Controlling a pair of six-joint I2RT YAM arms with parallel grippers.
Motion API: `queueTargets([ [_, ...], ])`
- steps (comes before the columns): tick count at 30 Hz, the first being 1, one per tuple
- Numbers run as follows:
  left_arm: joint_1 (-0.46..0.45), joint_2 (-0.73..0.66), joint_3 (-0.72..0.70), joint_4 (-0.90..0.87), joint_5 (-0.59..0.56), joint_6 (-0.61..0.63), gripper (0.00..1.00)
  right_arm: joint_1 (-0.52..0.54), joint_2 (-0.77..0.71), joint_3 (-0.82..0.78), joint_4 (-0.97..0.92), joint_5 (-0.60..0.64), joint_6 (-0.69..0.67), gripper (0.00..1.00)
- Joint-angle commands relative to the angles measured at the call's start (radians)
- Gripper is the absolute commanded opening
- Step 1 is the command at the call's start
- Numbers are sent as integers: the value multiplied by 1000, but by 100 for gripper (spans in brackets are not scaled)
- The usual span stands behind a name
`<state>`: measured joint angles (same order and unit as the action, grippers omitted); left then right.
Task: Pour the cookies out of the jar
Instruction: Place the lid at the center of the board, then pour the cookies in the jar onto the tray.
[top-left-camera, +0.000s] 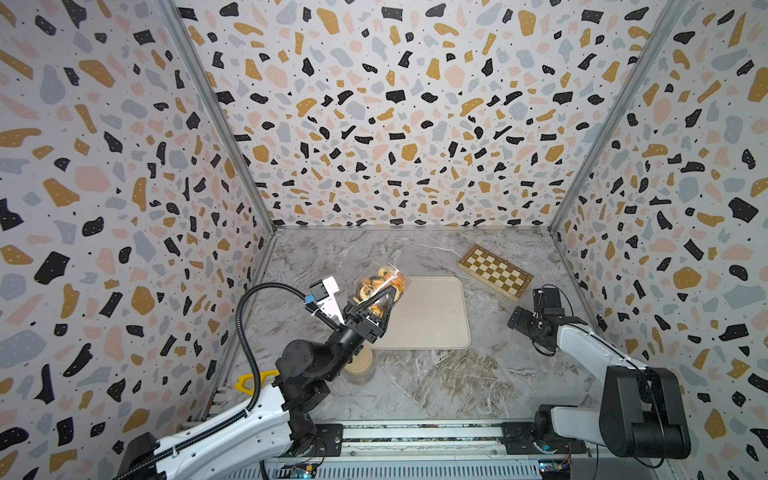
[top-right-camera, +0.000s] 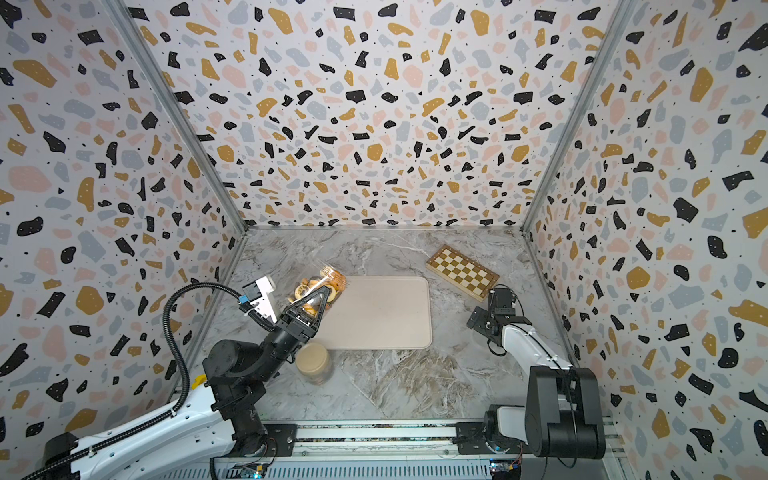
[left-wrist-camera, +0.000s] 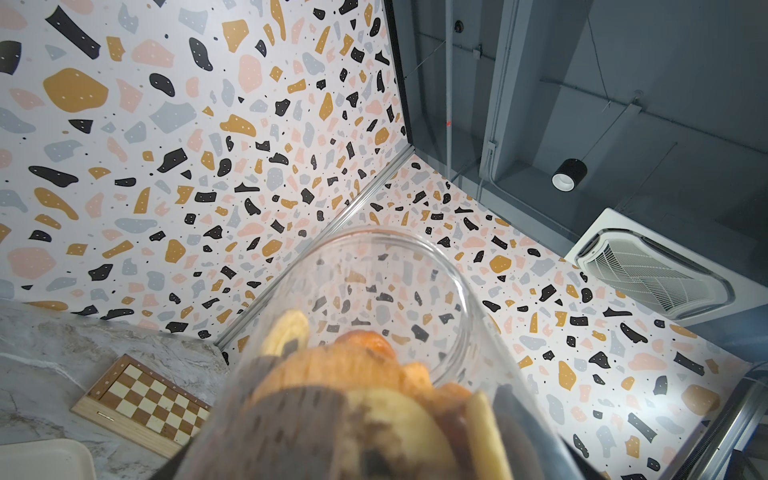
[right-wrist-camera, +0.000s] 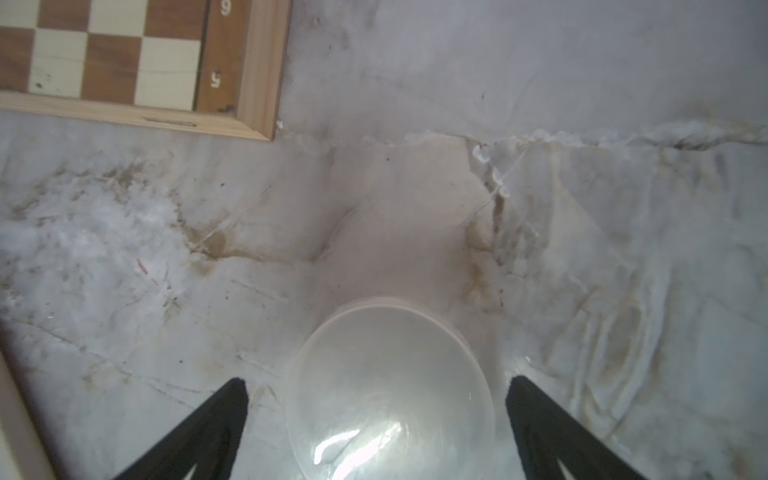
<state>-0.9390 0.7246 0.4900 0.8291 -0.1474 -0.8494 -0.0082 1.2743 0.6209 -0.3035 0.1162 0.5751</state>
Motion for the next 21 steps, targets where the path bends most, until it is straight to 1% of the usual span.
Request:
queueTargets([
  [1,1,-4,20,138,14,5,0,6,-88,66,-96,25,6,99],
  [4,1,1,20,141,16,5,0,16,-172,127,-161,23,11,99],
  [6,1,2,20,143,17,6,0,40,-223,186,-214,21,20,99],
  [7,1,1,19,146,16,6,0,64,-250,216,-239,13,26,99],
  [9,2,1,18,154,18,7,0,124,-313,262,-253,-40,35,99],
  [12,1,2,13,170,20,3,0,264,-414,331,-215,-156,41,99],
  [14,1,5,15,174,21,3,0,392,-482,370,-129,-241,53,100],
  [15,2,7,16,175,22,3,0,450,-506,381,-85,-261,67,100],
  [17,2,15,20,180,25,4,0,590,-544,407,10,-269,93,100],
  [21,1,32,20,205,34,4,0,801,-538,456,124,-254,126,100],
])
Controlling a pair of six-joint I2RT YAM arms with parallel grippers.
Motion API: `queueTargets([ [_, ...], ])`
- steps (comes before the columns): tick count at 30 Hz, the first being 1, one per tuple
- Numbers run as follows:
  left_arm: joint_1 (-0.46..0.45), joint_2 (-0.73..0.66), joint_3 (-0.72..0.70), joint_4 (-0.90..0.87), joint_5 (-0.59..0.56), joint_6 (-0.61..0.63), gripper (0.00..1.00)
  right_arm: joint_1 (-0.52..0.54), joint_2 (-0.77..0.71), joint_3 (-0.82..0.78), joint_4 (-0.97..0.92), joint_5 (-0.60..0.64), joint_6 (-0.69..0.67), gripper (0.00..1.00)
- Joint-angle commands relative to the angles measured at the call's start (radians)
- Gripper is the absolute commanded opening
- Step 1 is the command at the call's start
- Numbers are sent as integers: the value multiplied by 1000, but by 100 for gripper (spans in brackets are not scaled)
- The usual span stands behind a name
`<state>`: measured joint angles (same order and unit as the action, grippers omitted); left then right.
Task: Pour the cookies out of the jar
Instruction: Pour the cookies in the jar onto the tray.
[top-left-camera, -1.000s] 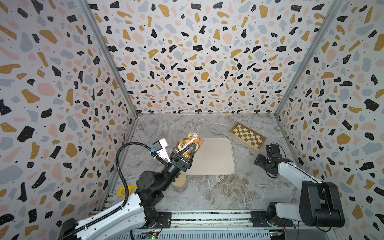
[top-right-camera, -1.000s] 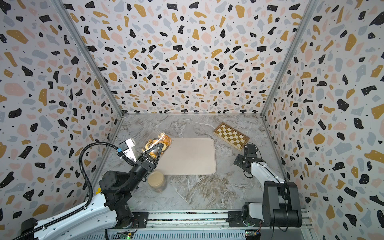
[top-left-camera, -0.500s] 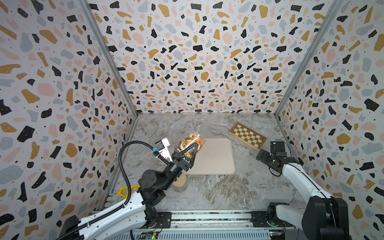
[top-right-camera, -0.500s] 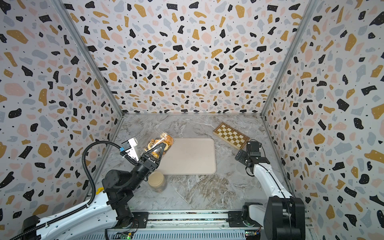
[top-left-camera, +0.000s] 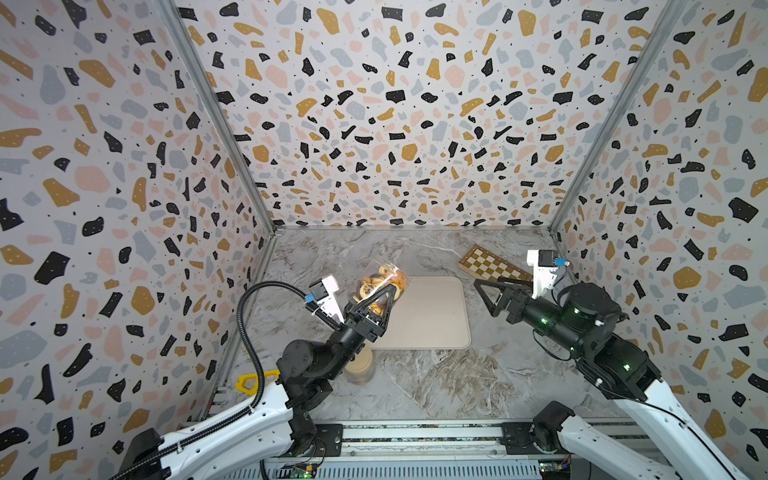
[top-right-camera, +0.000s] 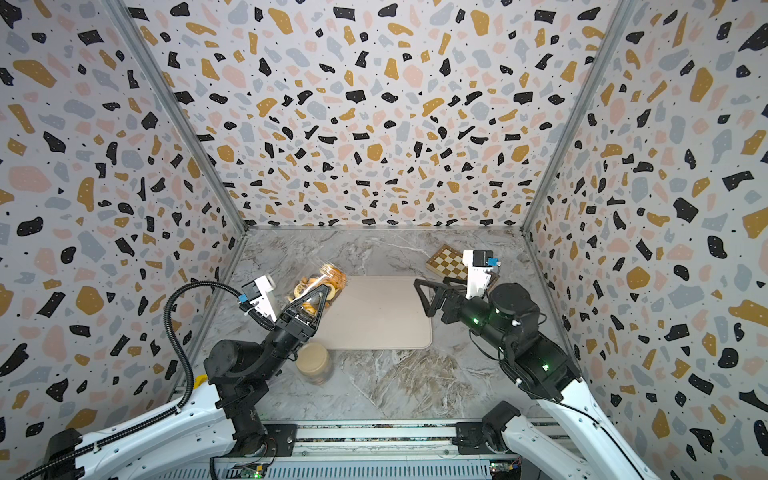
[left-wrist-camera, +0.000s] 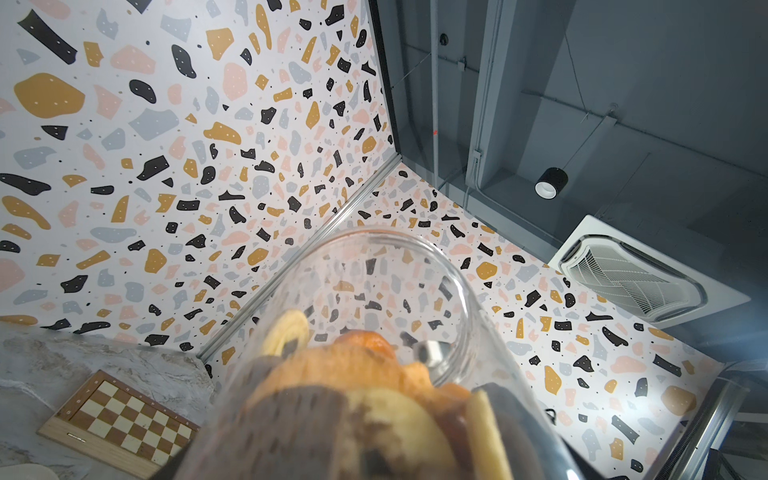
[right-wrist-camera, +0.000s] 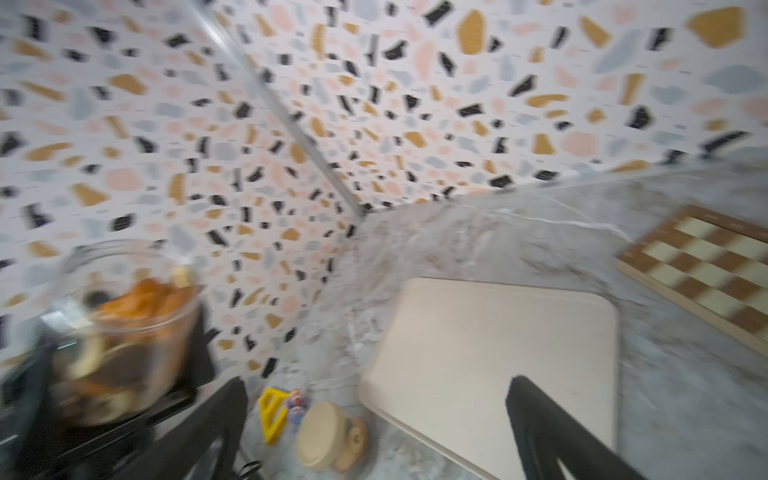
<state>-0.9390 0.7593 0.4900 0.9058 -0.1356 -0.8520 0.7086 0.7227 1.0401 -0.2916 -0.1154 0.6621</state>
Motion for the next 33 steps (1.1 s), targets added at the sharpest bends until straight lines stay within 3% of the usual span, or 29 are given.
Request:
queueTargets([
  [1,1,1,18,139,23,3,0,130,29,49,140,-21,48,100],
  [8,1,31,10,211,29,-9,0,369,145,138,245,77,54,100],
  [12,2,42,23,195,51,5,0,383,222,216,240,104,83,100],
  [16,0,50,16,231,63,9,0,383,312,307,150,192,200,100],
  [19,0,54,15,258,97,51,0,382,379,354,129,180,266,100],
  [24,0,54,19,249,155,114,0,388,488,523,-71,196,327,99],
  [33,0,81,31,266,185,164,0,399,486,487,-102,160,389,99],
])
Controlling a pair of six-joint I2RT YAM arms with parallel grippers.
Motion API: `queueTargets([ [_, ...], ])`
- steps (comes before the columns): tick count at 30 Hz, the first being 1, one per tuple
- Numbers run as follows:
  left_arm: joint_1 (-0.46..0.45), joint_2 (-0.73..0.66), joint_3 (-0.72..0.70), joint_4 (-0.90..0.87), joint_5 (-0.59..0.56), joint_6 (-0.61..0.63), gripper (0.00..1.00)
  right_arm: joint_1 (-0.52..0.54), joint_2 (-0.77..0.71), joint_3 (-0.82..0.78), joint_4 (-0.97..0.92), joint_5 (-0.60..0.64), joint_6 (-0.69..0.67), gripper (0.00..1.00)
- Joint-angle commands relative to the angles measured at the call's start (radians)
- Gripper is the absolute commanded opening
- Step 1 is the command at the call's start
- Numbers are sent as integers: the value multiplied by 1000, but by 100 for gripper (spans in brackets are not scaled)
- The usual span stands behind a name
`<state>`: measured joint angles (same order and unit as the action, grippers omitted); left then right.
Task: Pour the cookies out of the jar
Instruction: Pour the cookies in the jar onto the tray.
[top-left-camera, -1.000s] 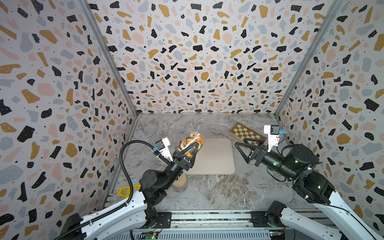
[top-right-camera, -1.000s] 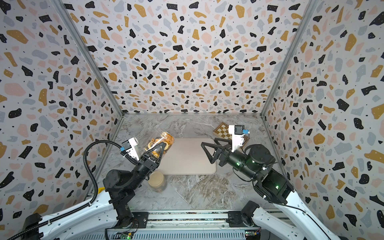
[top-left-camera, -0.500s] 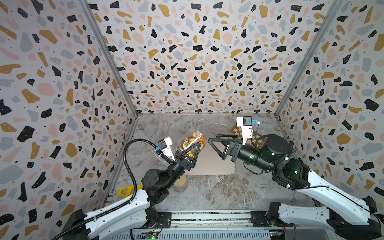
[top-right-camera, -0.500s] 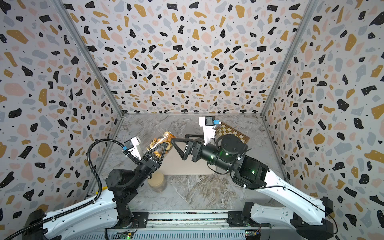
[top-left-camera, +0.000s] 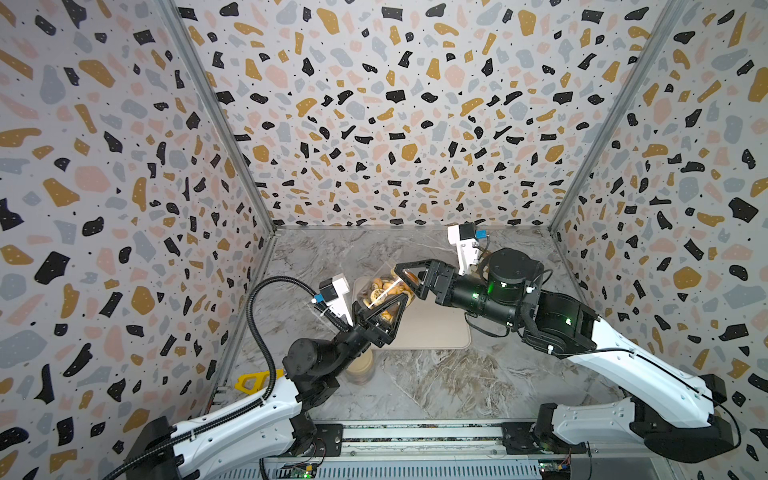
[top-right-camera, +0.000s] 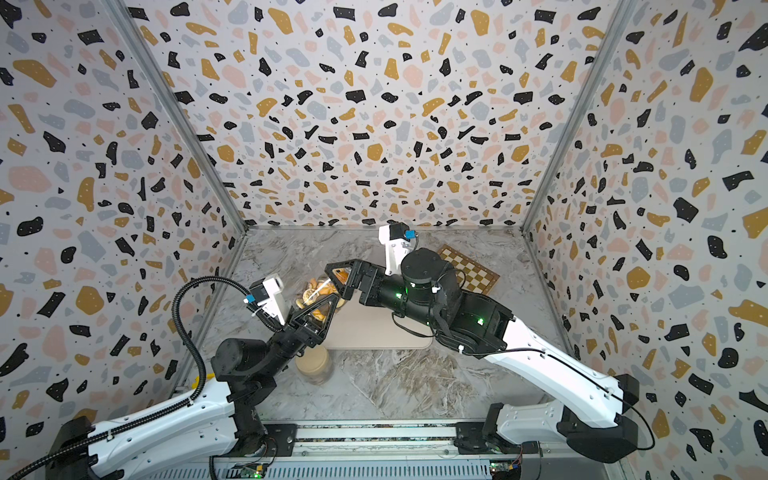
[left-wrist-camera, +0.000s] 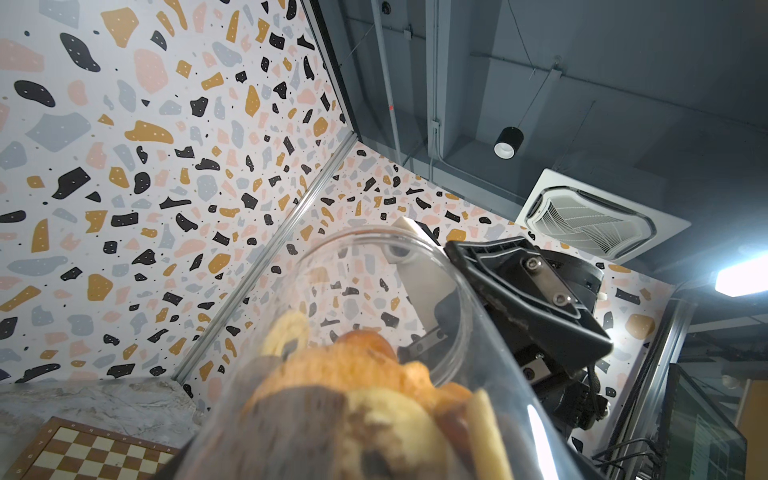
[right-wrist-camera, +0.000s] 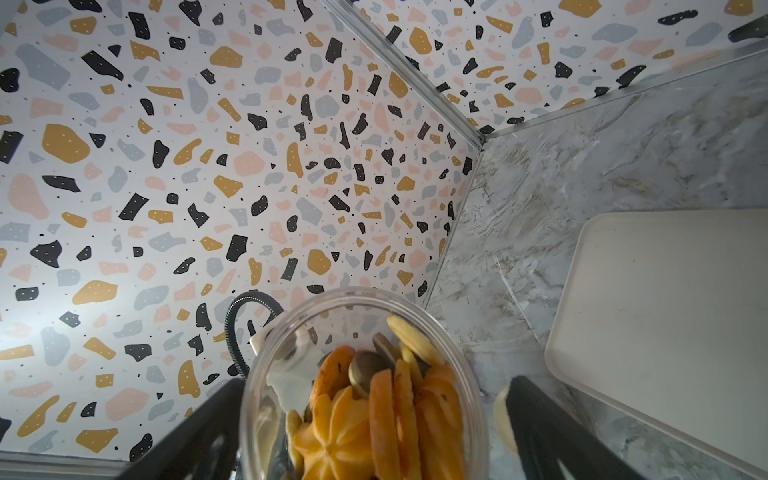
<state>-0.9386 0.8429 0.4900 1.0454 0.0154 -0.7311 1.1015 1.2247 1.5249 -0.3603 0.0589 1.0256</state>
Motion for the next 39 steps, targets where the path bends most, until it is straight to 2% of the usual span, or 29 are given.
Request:
queueTargets([
  [1,1,0,32,129,36,44,0,9,-13,4,-32,-17,22,99],
  [8,1,18,40,127,65,57,0,12,1,17,-32,-25,20,100],
  [14,0,23,38,127,62,59,0,42,23,21,-40,-4,19,96],
  [20,0,19,42,103,78,62,0,46,20,7,-27,10,15,83],
  [24,-1,15,35,75,80,68,0,46,14,5,-33,18,7,66],
  [26,0,12,35,53,84,74,0,45,12,6,-35,19,1,54],
  [28,-1,6,44,6,93,84,0,45,9,5,-45,26,-5,48],
  [29,0,0,53,-37,95,90,12,46,6,5,-51,34,-7,47],
  [31,0,-12,66,-119,92,97,25,45,1,4,-64,49,-14,45],
  [35,0,-15,51,-164,95,97,43,37,-5,-5,-72,64,-28,38],
  [37,0,-18,41,-180,88,104,45,27,-5,-13,-70,52,-28,30],
  [39,0,-27,32,-207,69,112,52,22,-4,-13,-71,50,-31,26],
])
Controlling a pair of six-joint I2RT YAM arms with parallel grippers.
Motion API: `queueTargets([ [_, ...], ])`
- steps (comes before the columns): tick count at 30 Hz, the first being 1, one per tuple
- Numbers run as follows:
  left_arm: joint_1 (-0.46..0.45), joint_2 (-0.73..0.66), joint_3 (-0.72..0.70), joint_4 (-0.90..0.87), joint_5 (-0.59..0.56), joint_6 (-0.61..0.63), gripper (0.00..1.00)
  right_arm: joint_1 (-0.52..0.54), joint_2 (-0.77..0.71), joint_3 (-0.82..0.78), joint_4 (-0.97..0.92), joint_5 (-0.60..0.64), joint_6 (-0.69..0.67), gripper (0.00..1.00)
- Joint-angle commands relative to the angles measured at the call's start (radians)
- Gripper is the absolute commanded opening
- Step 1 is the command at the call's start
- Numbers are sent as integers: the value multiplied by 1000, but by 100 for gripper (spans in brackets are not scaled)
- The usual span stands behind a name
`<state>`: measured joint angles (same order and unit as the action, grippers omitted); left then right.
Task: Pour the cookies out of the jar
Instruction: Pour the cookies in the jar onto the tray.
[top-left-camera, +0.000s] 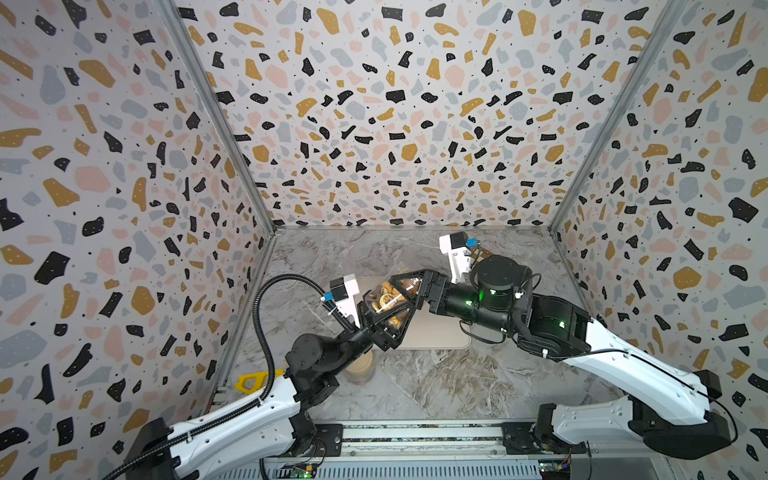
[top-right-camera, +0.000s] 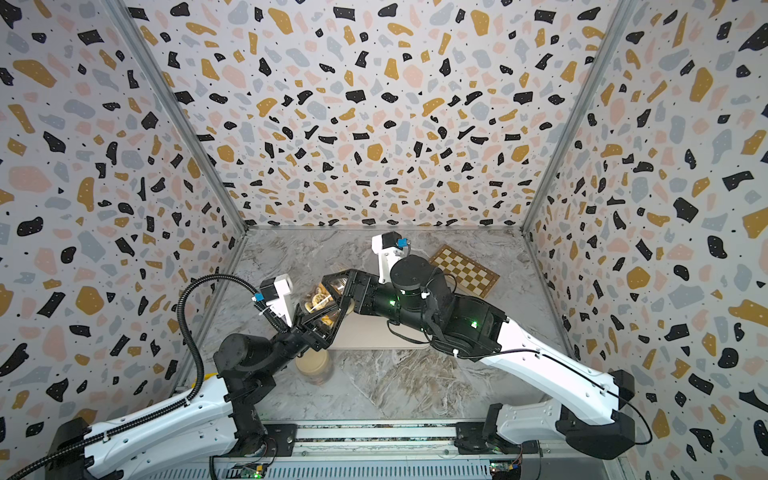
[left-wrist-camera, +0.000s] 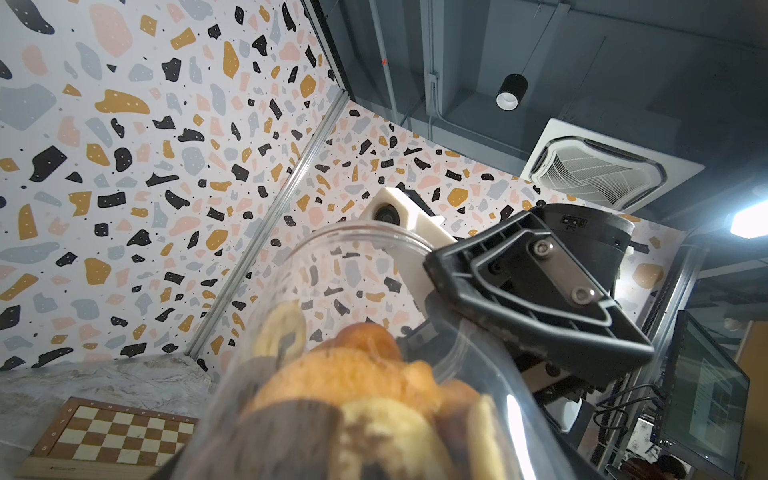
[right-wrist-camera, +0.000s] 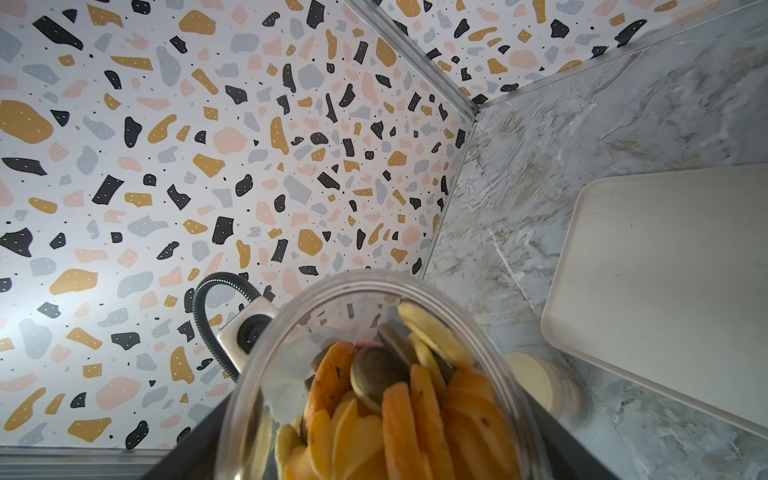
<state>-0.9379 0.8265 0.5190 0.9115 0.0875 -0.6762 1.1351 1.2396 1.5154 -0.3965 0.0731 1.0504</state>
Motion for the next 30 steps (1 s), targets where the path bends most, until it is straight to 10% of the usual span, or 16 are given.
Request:
queueTargets([
  [1,0,-15,3,-89,-11,62,56,-12,-19,-4,-36,36,-58,24],
  [10,0,-47,21,-291,-43,97,77,-55,-42,-18,-26,15,-70,0],
  [20,1,-43,21,-315,-67,149,66,-90,-58,-57,-4,-33,-64,0],
  [30,8,18,76,-318,-96,160,83,-119,-81,-101,16,-73,-65,0],
])
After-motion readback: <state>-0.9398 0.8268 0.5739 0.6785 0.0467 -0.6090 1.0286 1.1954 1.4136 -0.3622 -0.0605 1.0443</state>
